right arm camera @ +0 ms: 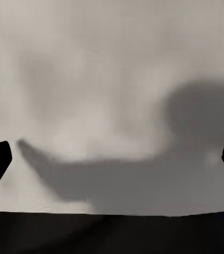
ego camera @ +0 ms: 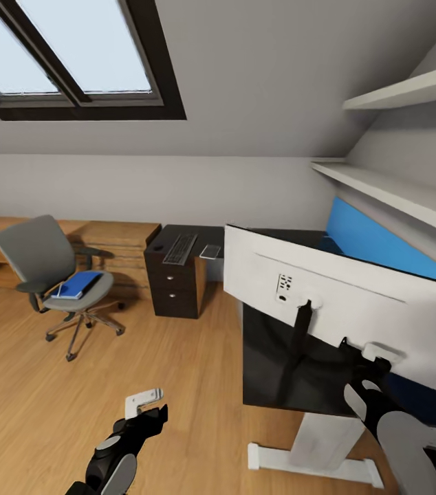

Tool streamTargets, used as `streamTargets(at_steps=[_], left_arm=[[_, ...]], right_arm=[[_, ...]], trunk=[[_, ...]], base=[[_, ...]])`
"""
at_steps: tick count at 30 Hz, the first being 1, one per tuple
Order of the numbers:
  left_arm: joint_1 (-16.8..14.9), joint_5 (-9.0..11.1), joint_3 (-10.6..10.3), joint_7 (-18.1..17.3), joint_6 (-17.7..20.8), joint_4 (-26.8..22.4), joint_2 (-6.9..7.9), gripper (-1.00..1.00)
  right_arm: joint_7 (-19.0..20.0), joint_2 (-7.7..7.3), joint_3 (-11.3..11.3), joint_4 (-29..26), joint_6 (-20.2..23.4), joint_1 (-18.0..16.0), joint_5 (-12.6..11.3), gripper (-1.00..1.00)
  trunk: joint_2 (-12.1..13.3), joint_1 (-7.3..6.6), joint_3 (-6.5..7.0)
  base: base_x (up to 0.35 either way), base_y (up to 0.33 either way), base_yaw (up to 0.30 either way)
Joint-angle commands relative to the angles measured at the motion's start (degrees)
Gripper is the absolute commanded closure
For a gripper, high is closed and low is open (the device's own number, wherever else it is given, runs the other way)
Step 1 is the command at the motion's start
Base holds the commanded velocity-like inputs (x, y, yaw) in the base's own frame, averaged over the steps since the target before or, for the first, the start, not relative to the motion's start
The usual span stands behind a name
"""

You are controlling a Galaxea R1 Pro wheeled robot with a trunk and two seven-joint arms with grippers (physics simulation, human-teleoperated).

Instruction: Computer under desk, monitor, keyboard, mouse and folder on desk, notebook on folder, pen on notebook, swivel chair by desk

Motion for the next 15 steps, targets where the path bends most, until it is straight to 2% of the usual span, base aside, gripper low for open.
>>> streamTargets(at_steps=[1, 4, 9, 15], left_arm=[[-0.1, 0.6, 1.2, 0.5, -0.4, -0.1, 0.37, -1.00], [-0.1, 0.7, 2.9, 0.4, -1.5, -0.1, 0.60, -1.00], [-0.1, 0.9, 3.7, 0.4, -1.9, -0.1, 0.73, -1.00], [-0.1, 1.8, 6.9, 0.2, -1.9, 0.0, 0.74, -1.00]], right_arm=[[0.0, -0.03, 0.3, 0.1, -0.2, -0.1, -0.6, -1.00], [0.0, -0.04, 0.3, 0.1, -0.2, -0.1, -0.6, -1.00], [0.0, -0.07, 0.4, 0.1, -0.2, -0.1, -0.5, -1.00], [0.0, -0.08, 0.4, 0.1, -0.2, -0.1, -0.5, -1.00]], trunk=[[-0.1, 0.05, -0.11], [-0.1, 0.05, -0.11], [-0.1, 0.05, -0.11], [-0.1, 0.05, -0.11]], base=[[0.256, -0.239, 0.000], [0.256, -0.239, 0.000], [0.256, -0.238, 0.000], [0.279, -0.167, 0.000]])
